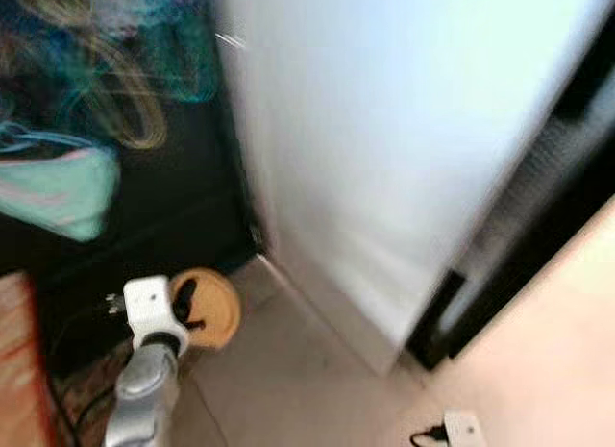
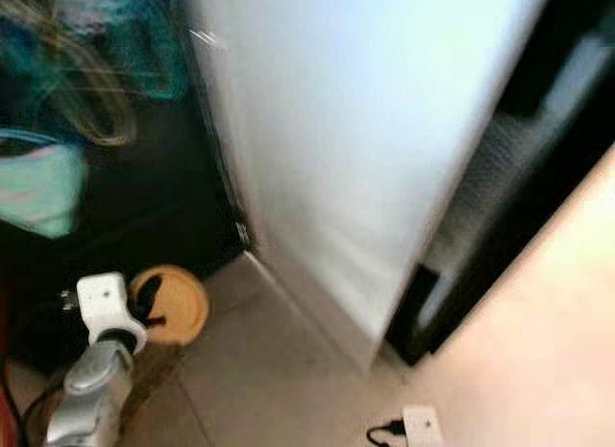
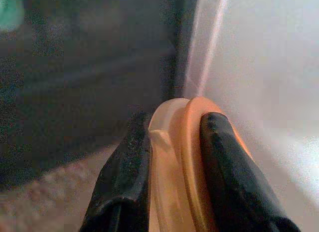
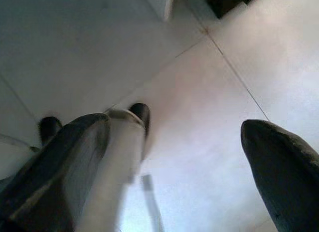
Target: Restocking fridge
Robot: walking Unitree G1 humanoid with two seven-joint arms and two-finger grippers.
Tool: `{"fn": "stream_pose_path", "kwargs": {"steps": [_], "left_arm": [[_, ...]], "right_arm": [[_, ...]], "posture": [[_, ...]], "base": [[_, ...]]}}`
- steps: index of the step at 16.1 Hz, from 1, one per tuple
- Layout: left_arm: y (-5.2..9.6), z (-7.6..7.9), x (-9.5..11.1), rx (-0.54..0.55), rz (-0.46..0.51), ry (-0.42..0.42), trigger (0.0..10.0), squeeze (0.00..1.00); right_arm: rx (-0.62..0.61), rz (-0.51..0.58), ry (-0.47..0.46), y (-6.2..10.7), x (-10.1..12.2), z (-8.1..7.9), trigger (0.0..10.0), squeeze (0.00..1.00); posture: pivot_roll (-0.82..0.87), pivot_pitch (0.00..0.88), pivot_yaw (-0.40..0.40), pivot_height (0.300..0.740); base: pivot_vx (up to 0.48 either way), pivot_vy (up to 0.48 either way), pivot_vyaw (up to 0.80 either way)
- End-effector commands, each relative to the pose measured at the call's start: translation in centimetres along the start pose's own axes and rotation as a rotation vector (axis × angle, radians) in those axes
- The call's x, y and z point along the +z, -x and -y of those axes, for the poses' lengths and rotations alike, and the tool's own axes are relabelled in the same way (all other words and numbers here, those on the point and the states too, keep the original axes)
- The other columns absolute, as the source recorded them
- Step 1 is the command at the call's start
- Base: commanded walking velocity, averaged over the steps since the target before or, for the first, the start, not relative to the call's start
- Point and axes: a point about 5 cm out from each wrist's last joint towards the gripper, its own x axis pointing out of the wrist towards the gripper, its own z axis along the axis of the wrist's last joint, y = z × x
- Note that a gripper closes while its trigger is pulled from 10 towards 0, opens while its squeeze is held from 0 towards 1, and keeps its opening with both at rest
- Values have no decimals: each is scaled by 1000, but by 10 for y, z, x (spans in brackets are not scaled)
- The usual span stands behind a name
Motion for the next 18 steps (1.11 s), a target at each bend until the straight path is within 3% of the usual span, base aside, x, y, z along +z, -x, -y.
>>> {"fn": "stream_pose_path", "kwargs": {"steps": [1,3,8,11,13,14,17,18], "left_arm": [[2,-6,-16,34,-79,44,10000,0],[6,-17,-53,117,-226,147,10000,0],[16,-24,-96,165,-421,202,10000,0],[21,-28,-106,193,-458,238,10000,0],[24,-28,-112,206,-482,333,10000,0],[25,-28,-113,208,-489,332,10000,0],[36,-24,-127,190,-567,219,10000,0],[38,-26,-129,227,-574,266,10000,0]], "right_arm": [[-6,-14,4,1,-3,2,10000,0],[-5,-13,6,1,-3,2,10000,0],[-3,-8,5,0,-2,1,10000,0],[-4,2,-1,0,-1,0,10000,0],[-8,16,-15,0,-1,-1,10000,0],[-7,22,-21,1,-1,-1,10000,0],[-6,27,-28,1,-1,-1,10000,0],[-10,35,-28,1,-1,-1,10000,0]], "posture": [[-72,91,38,740],[-79,89,37,740],[-83,81,42,740],[-92,71,47,740],[-100,57,51,740],[-102,55,52,740],[-114,31,57,740],[-114,24,58,740]], "base": [[0,0,-769],[0,0,-769],[0,0,-615],[0,0,0],[0,0,0],[0,0,0],[0,0,0],[0,0,0]]}}
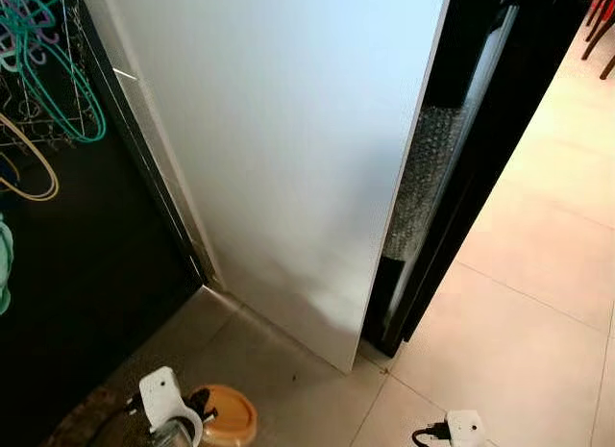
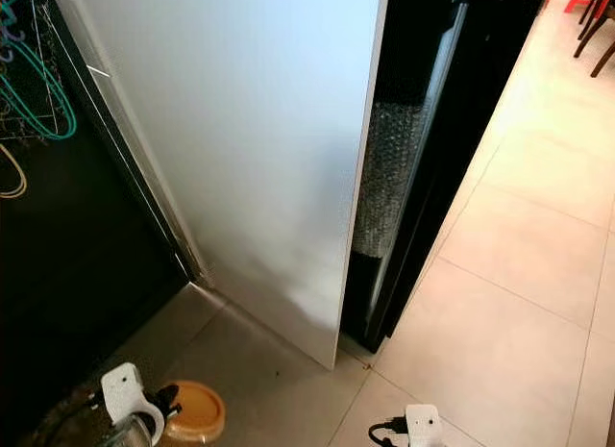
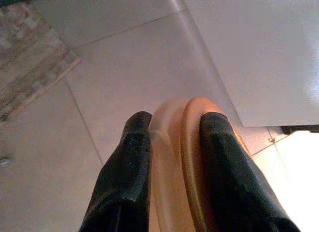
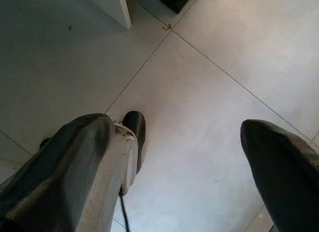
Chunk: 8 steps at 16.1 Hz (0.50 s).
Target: Restocking fridge
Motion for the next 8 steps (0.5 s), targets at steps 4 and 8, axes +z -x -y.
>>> {"fn": "stream_pose_path", "kwargs": {"steps": [4,8], "left_arm": [[1,-3,-10,24,-44,223,10000,0],[3,-12,-14,83,-46,417,10000,0]], "right_arm": [[-2,8,-28,2,-6,0,10000,0],[3,5,-20,2,-6,0,10000,0]], "posture": [[-116,16,59,740],[-104,30,50,740]], "base": [[0,0,0],[0,0,0]]}}
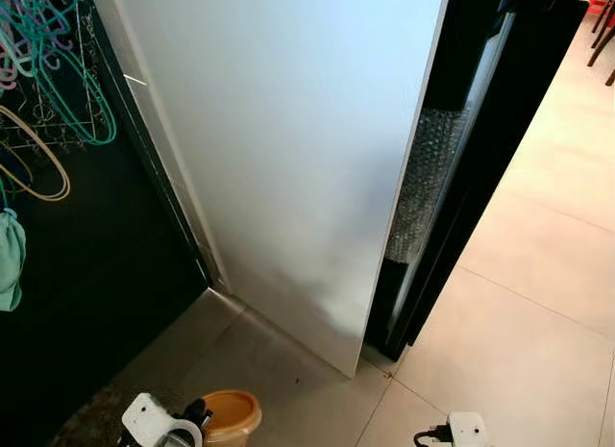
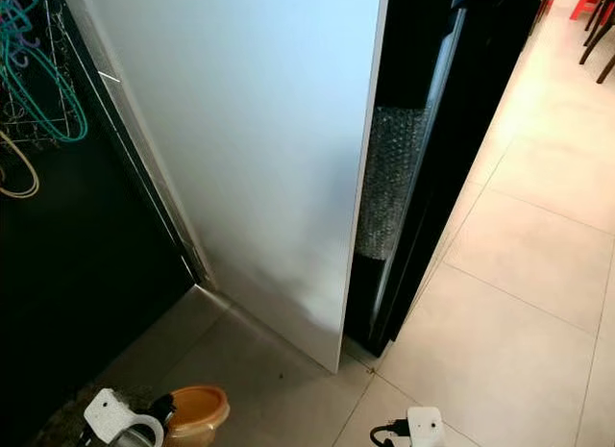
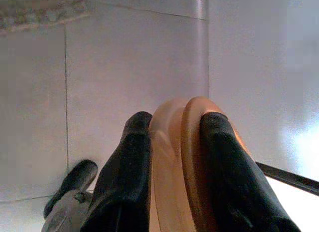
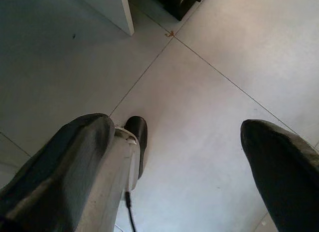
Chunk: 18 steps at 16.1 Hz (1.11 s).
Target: Restocking fridge
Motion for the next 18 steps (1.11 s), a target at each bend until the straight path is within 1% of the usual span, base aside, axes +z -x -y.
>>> {"fn": "stream_pose_path", "kwargs": {"steps": [1,4,5,16,18], "left_arm": [[1,-5,-2,24,-13,-9,10000,0],[1,-6,-2,30,-2,-30,10000,0],[1,-5,-2,25,-4,-47,10000,0],[0,-3,-2,18,-9,-77,10000,0],[0,-1,-3,8,-19,-83,10000,0]], "right_arm": [[-3,0,-18,1,-2,0,10000,0],[-5,4,-21,1,-2,1,10000,0],[-10,8,-24,1,-2,1,10000,0],[-26,18,-24,0,1,2,10000,0],[-28,19,-24,0,1,2,10000,0]], "posture": [[-99,64,44,740],[-100,72,42,740],[-101,79,42,740],[-95,93,42,740],[-95,93,42,740]], "base": [[0,0,0],[0,0,0],[0,-244,0],[0,-324,0],[0,-142,0]]}}
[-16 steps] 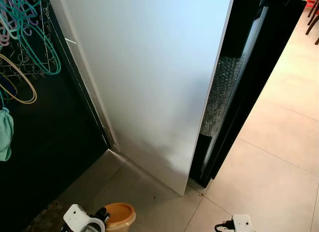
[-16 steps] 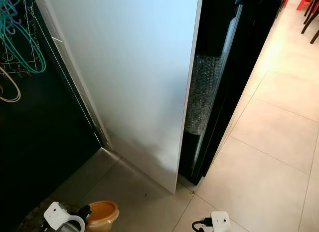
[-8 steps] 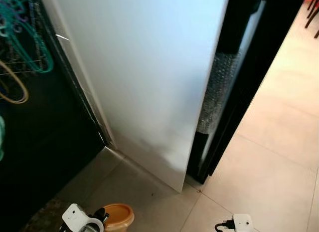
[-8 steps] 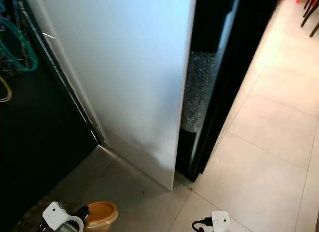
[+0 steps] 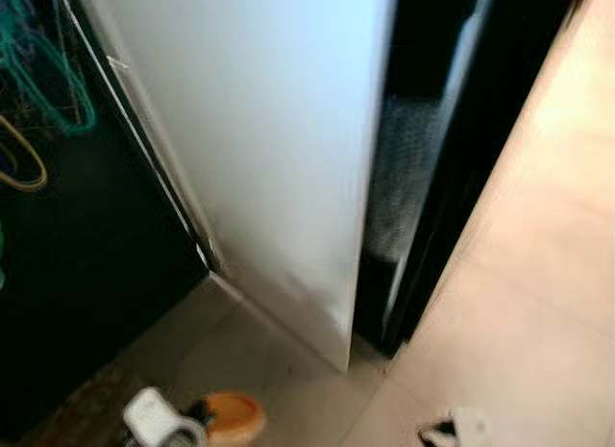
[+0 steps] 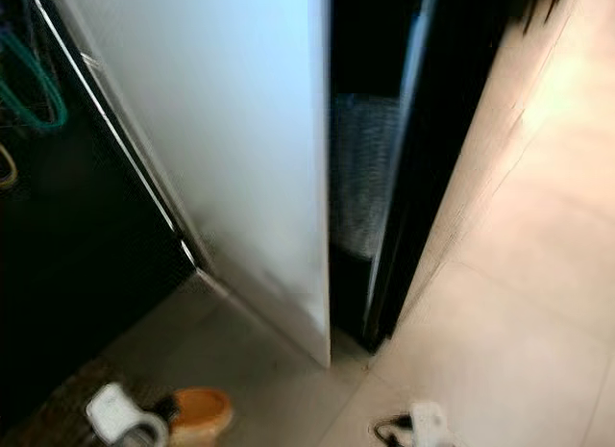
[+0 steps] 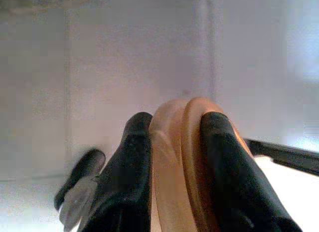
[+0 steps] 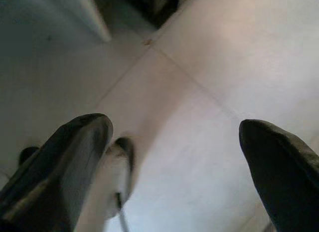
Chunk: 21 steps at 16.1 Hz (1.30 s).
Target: Restocking fridge
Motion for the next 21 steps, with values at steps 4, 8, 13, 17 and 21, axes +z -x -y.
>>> {"fn": "stream_pose_path", "kwargs": {"steps": [4,8,13,17,21], "left_arm": [[1,-7,-1,14,-17,-21,10000,0],[1,-7,-2,11,-26,-53,10000,0],[2,-9,-5,5,-39,-94,10000,0],[2,-9,-5,0,-39,-119,10000,0],[2,-7,-7,-12,-42,-129,10000,0]], "right_arm": [[6,-8,-15,1,-5,-5,10000,0],[10,20,-22,1,-2,-5,10000,0],[0,34,-18,1,-1,-4,10000,0],[-12,152,-100,3,7,-3,10000,0],[3,217,-99,4,13,-3,10000,0]], "posture": [[-94,94,43,740],[-95,93,43,740],[-96,93,43,740],[-100,88,42,740],[-96,73,38,740]], "base": [[0,0,0],[0,0,0],[0,0,0],[0,0,0],[0,0,0]]}}
